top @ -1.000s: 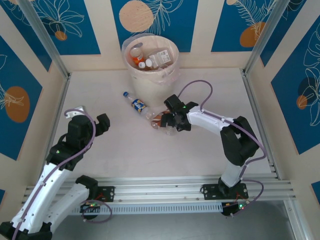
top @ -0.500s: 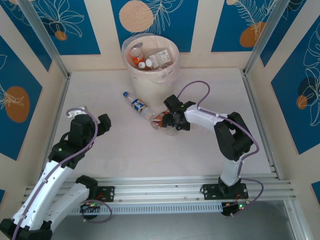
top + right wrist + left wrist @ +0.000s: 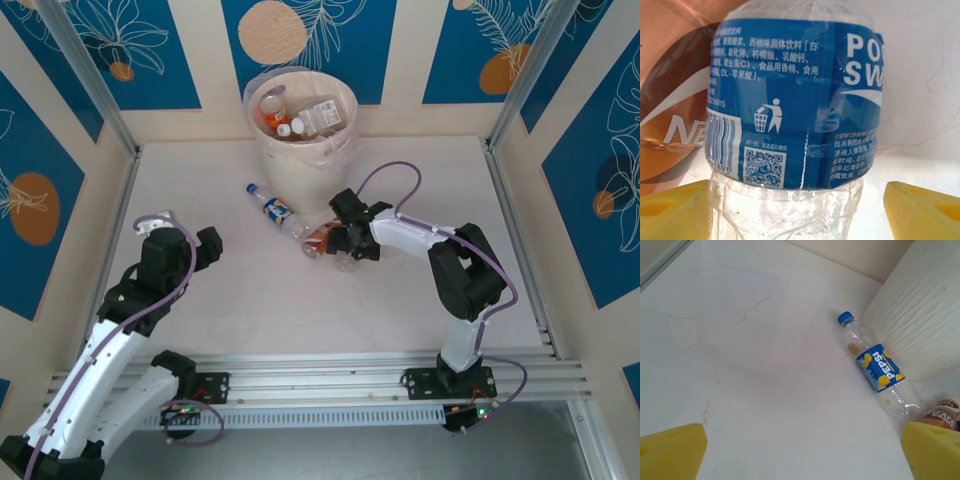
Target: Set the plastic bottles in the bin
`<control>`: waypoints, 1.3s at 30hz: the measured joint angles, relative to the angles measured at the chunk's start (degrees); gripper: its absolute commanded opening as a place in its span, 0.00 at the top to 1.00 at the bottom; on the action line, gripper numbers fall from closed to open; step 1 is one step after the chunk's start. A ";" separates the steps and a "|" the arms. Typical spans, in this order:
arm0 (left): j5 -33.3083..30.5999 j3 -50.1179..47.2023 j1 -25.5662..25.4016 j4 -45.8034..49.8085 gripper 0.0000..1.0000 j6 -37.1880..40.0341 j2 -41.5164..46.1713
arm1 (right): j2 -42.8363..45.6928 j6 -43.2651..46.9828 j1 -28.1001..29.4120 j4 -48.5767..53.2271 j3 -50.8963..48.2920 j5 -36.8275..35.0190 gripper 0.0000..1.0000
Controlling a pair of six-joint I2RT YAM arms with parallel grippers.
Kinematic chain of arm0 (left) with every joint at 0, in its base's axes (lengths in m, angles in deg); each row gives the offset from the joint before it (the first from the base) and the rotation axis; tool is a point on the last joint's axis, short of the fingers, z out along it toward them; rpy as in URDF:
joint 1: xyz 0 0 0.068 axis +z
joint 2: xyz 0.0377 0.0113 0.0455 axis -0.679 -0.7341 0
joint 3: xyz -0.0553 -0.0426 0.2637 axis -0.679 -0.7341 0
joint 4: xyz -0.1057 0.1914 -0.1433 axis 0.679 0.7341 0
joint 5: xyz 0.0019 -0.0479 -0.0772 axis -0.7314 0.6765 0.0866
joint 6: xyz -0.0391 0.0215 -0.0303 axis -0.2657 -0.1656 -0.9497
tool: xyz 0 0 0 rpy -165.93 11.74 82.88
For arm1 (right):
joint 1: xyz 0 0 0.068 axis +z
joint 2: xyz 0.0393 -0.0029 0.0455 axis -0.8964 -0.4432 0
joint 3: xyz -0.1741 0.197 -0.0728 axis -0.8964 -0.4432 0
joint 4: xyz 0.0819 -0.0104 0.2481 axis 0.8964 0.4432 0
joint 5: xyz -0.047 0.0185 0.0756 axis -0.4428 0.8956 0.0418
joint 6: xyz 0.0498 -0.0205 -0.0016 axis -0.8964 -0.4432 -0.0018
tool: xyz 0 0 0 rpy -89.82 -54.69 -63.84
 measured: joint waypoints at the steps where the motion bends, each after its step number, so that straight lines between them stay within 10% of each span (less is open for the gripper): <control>1: 0.00 0.00 -0.02 0.00 0.01 0.02 0.00 | 0.00 0.00 0.00 0.00 0.00 0.00 0.15; 39: 0.00 -0.28 -0.02 -0.63 0.00 -0.15 0.04 | 0.31 4.50 -2.54 -1.18 -1.88 0.09 0.42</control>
